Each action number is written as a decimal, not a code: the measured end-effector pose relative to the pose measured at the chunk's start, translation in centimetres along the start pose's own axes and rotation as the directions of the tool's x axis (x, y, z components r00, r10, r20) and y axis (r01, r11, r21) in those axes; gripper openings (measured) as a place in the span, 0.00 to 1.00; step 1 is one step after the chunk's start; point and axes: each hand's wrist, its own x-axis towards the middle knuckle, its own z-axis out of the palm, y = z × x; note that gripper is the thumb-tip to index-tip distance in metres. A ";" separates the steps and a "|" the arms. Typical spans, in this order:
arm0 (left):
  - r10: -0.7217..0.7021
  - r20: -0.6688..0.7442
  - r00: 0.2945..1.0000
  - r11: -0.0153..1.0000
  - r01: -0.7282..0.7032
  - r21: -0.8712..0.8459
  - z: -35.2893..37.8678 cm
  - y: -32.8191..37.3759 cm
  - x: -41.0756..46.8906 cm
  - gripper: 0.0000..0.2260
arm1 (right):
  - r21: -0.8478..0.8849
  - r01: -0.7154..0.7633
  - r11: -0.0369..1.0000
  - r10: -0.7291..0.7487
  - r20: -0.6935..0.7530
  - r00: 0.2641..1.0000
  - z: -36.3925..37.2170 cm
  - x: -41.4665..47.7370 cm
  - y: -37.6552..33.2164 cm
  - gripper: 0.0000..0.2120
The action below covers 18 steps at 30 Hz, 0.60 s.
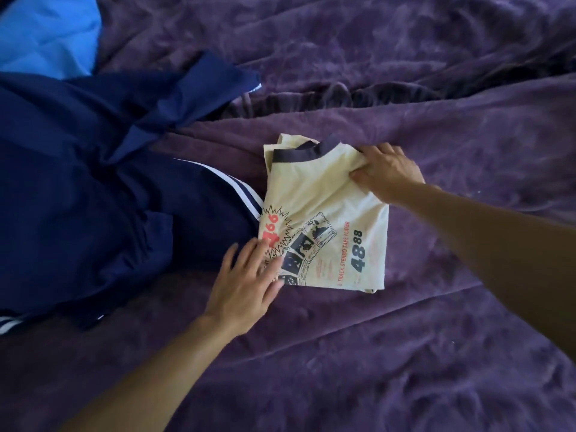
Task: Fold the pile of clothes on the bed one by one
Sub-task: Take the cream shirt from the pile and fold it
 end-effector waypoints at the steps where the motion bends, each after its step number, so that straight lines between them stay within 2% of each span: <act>1: -0.014 -0.101 0.995 0.999 0.011 -0.034 -1.1 -0.2 1.9 0.20 | 0.024 -0.016 1.000 0.016 -0.009 1.000 -0.3 0.1 0.0 0.30; 3: -0.076 -0.227 0.971 0.995 0.061 -0.073 -3.8 -0.7 7.4 0.22 | 0.060 -0.026 0.998 0.025 0.015 1.000 -1.0 -0.1 0.3 0.33; 4: -0.124 -0.201 0.972 0.989 0.106 -0.100 -5.1 -1.0 10.5 0.28 | 0.066 -0.027 0.997 0.024 0.043 0.999 -1.3 -0.4 0.4 0.34; 7: -0.231 0.108 0.967 0.943 0.249 -0.221 -7.5 -1.8 18.0 0.51 | 0.074 -0.055 0.996 0.045 0.119 0.992 -1.9 -1.2 0.5 0.31; 9: -0.246 0.284 0.927 0.909 0.323 -0.265 -8.2 -2.2 20.6 0.56 | 0.091 -0.047 0.995 0.036 0.118 0.992 -2.3 -2.3 0.3 0.26; 11: -0.245 0.322 0.914 0.904 0.336 -0.265 -9.1 -1.8 21.0 0.49 | 0.118 -0.022 0.993 0.012 0.088 0.996 -2.7 -4.0 0.3 0.19; 14: -0.167 0.282 0.945 0.926 0.249 -0.285 -10.8 0.1 19.3 0.20 | 0.160 -0.017 0.987 0.002 0.095 0.995 -3.7 -7.7 0.9 0.12; 15: -0.133 0.268 0.954 0.936 0.210 -0.282 -11.5 1.1 18.3 0.16 | 0.157 -0.018 0.987 0.001 0.108 0.994 -4.1 -9.2 1.1 0.11; 18: -0.037 0.182 0.983 0.968 0.081 -0.238 -14.2 4.3 15.0 0.13 | 0.112 -0.015 0.994 0.001 0.126 0.992 -6.0 -14.1 1.6 0.15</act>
